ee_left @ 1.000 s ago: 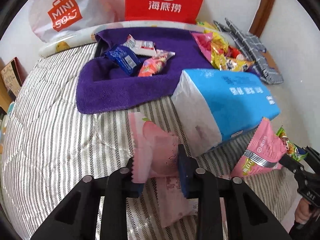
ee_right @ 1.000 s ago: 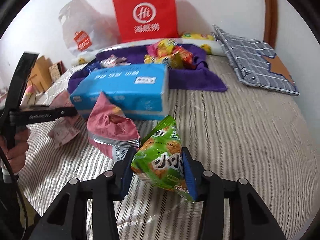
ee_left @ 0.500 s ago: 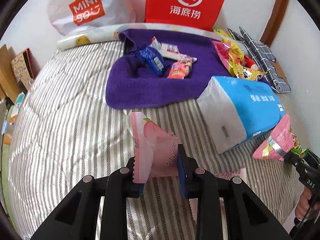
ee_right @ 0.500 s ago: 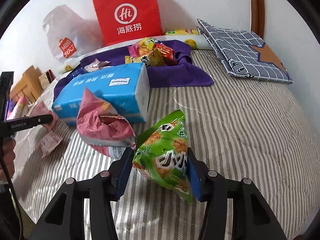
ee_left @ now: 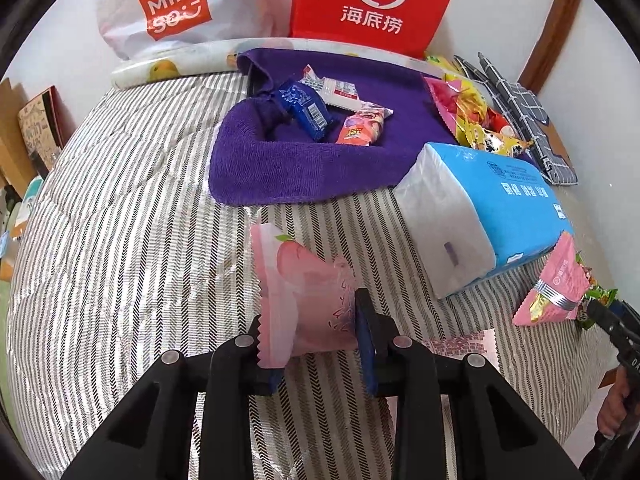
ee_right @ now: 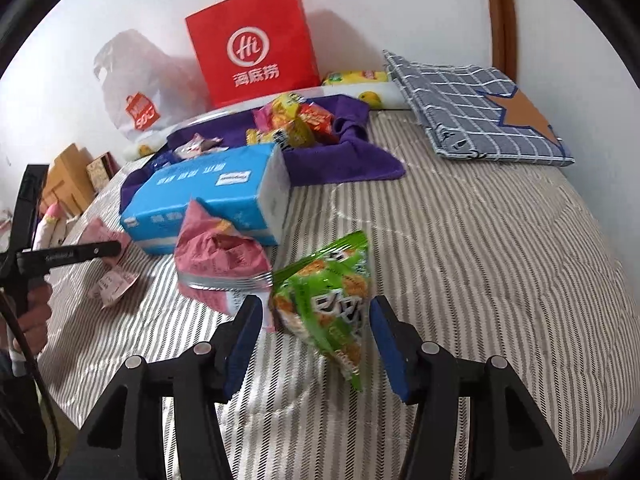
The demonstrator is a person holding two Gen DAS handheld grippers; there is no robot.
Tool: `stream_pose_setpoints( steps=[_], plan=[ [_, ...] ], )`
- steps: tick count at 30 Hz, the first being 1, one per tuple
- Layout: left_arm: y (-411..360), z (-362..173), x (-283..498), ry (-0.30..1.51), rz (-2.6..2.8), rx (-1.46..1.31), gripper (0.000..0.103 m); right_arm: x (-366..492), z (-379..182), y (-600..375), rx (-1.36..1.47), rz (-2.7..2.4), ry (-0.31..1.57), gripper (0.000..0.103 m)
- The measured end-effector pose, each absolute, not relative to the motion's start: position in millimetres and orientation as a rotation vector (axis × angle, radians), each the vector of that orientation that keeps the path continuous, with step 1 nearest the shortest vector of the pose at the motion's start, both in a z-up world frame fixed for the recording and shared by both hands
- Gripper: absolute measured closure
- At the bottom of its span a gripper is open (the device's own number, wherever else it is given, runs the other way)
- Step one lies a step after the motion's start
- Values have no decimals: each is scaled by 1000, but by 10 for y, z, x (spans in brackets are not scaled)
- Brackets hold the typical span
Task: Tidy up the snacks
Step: 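Lift the green chip bag with the right gripper while the left lifts the pink wrapper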
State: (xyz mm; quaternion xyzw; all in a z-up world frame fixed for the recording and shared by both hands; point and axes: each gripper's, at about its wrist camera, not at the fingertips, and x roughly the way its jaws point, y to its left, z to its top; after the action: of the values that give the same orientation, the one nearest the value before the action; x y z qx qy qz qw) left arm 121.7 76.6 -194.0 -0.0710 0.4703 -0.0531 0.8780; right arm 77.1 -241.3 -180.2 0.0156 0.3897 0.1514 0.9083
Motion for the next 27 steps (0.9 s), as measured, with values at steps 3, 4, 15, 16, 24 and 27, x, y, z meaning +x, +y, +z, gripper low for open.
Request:
stream_pose_setpoints(
  steps=[3, 4, 15, 16, 24, 27],
  plan=[
    [769, -1942, 1212, 980, -115, -157, 74, 828, -1841, -2434, 31, 277, 810, 50],
    [773, -1943, 1211, 980, -116, -159, 74, 854, -1858, -2437, 41, 280, 816, 50],
    [753, -1945, 1203, 964, -113, -150, 74, 1033, -1898, -2476, 75, 234, 773, 65],
    [754, -1949, 1205, 962, -112, -153, 74, 1065, -1895, -2487, 78, 227, 768, 65],
    [768, -1961, 1209, 923, -111, -172, 74, 1274, -1985, -2573, 110, 185, 807, 65],
    [761, -1967, 1212, 905, -104, -167, 74, 1270, -1993, -2593, 125, 188, 809, 65]
  ],
)
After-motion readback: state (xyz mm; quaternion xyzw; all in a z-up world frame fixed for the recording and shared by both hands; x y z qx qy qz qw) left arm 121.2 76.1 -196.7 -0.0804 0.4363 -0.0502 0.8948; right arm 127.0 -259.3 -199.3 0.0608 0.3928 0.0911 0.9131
